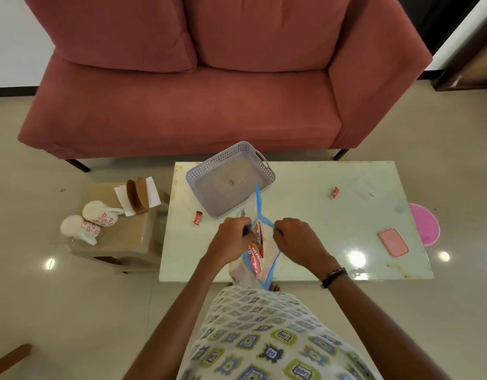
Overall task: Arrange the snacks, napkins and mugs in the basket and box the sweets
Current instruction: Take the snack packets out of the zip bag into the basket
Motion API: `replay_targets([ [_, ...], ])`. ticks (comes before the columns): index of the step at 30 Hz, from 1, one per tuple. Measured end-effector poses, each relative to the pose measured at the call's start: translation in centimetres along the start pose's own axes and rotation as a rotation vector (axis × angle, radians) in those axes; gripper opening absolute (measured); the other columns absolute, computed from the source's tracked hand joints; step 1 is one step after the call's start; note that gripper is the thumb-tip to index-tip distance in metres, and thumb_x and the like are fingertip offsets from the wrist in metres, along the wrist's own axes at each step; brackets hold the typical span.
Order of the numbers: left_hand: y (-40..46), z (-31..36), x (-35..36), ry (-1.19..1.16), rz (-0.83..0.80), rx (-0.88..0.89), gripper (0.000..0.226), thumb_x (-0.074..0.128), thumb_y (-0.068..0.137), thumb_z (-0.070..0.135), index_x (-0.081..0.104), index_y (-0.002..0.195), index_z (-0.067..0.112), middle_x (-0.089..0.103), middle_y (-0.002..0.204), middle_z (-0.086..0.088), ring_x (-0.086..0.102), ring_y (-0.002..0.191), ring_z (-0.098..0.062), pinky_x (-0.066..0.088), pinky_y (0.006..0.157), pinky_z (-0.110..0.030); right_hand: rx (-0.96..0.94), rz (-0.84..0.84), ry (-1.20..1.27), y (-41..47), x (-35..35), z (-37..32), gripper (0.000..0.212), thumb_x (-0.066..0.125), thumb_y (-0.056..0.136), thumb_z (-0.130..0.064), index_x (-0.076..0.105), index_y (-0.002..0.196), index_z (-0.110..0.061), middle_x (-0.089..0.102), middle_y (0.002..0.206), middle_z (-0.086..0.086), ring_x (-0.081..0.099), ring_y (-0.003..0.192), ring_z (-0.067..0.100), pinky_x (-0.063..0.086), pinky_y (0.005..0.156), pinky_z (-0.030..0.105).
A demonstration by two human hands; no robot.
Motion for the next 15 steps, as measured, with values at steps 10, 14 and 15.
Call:
replay_targets([
  [10, -0.6, -0.3, -1.3, -0.003, -0.003, -0.001, 0.021, 0.062, 0.082, 0.008, 0.049, 0.065, 0.008, 0.041, 0.052, 0.001, 0.037, 0.049, -0.011, 0.028, 0.050, -0.025, 0.089, 0.016, 0.005, 1.6, -0.6, 0.7, 0.025, 0.048, 0.093, -0.030, 0.057, 0.096, -0.006, 0.061, 0.093, 0.011, 0.058, 0.086, 0.030, 0.038, 0.064, 0.032],
  [14, -0.9, -1.0, -1.2, 0.073, -0.021, -0.030, 0.024, 0.060, 0.084, 0.014, 0.046, 0.065, 0.010, 0.040, 0.051, 0.003, 0.042, 0.050, -0.013, 0.030, 0.051, -0.026, 0.005, 0.042, 0.047, 2.8, -1.1, -0.7, 0.026, 0.039, 0.098, -0.017, 0.055, 0.081, -0.004, 0.057, 0.080, 0.014, 0.052, 0.074, 0.030, 0.029, 0.060, 0.033],
  [15, -1.1, -1.2, -1.3, 0.110, -0.012, -0.044, 0.024, 0.059, 0.084, 0.016, 0.045, 0.065, 0.011, 0.040, 0.052, 0.002, 0.047, 0.053, -0.019, 0.033, 0.053, -0.027, -0.013, 0.033, 0.080, 2.8, -1.1, -0.7, 0.028, 0.040, 0.097, -0.015, 0.055, 0.078, -0.002, 0.058, 0.078, 0.015, 0.052, 0.072, 0.030, 0.031, 0.060, 0.034],
])
Point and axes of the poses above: each hand's wrist, its own y-axis towards the middle knuckle, its own x-axis out of the palm, z = x × y, the point moved 10 cm from there along y, towards the middle knuckle
